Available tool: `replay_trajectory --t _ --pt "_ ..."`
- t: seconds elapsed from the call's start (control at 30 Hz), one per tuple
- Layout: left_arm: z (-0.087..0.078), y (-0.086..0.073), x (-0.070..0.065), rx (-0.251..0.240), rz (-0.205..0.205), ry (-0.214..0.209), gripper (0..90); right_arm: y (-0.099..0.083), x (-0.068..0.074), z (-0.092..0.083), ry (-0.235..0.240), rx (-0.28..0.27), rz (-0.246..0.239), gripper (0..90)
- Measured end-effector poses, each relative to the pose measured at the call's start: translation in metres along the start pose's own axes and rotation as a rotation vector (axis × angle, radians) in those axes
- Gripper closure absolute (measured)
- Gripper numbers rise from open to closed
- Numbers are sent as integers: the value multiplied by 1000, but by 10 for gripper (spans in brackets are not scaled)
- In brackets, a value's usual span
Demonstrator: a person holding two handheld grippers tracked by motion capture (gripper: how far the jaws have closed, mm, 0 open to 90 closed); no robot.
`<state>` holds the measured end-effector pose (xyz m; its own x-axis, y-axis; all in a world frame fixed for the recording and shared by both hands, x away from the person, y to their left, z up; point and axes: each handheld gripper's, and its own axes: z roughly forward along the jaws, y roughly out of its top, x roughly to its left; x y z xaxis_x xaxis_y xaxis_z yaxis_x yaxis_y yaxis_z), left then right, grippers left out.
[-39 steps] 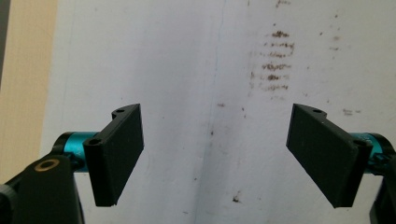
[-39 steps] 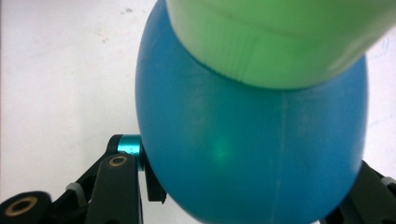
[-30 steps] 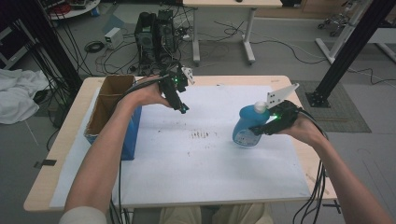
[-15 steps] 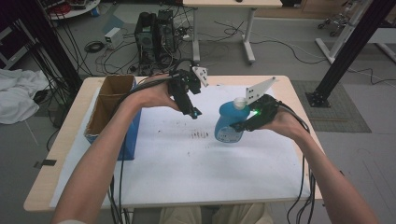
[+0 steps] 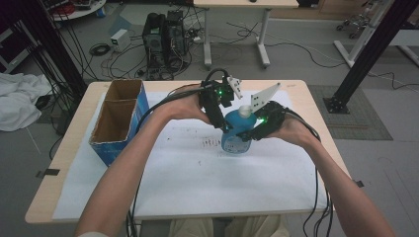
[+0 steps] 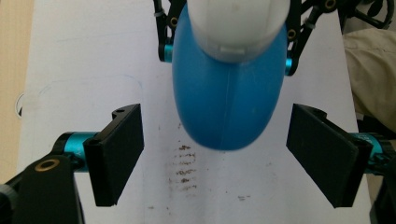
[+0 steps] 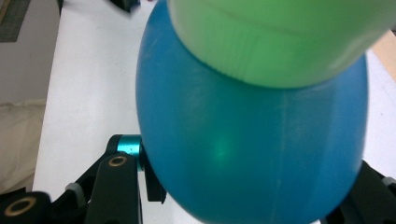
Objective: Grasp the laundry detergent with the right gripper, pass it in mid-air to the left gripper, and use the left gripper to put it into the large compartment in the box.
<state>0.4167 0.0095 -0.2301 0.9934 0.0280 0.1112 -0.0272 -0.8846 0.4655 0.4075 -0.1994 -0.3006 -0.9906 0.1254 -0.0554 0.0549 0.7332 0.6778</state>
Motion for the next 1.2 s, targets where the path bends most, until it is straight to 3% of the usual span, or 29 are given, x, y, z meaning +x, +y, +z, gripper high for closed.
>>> replay_trajectory --t 0.03,0.07,0.13,0.23,0.27,0.3,0.33,0.37,0.4,0.43,0.6,0.63,0.67,0.73,0.83,0.9,1.2 --pt "0 0 0 0 0 0 190 -3 1 -5 -8 -18 8 453" --pt "12 14 -2 2 13 -18 190 -3 1 -5 -8 -18 8 453" --pt "10 12 -2 5 14 -13 190 -1 0 -1 -1 -1 2 453" --pt "22 21 -4 14 13 -28 190 3 1 5 6 -6 1 453" --pt "11 13 -2 1 12 -16 190 3 1 5 6 -6 1 453" --pt "21 20 -3 13 14 -26 190 0 0 0 -1 -1 0 453" --pt "5 6 -2 2 5 -10 190 2 1 4 5 -6 3 453" --pt "-12 -47 28 45 -46 85 191 -3 0 -3 -3 -11 9 453" --pt "-12 -47 28 45 -46 85 192 -28 0 -30 -44 -20 33 453" --pt "24 24 -6 16 13 -31 192 3 0 7 6 -6 0 453" --pt "23 22 -4 18 17 -29 193 4 0 10 14 -7 2 452" --pt "14 15 -2 6 16 -20 196 3 0 7 6 -7 -1 452" --pt "28 26 -7 28 20 -35 202 1 0 1 -3 -1 -1 452" --pt "29 26 -7 28 21 -36 211 4 0 11 17 -10 1 452" --pt "24 24 -6 17 13 -31 226 4 0 11 16 -10 0 452" --pt "32 28 -7 32 28 -35 236 4 1 11 16 -8 -2 452" --pt "34 29 -7 25 29 -38 296 4 1 11 10 -6 -4 452"
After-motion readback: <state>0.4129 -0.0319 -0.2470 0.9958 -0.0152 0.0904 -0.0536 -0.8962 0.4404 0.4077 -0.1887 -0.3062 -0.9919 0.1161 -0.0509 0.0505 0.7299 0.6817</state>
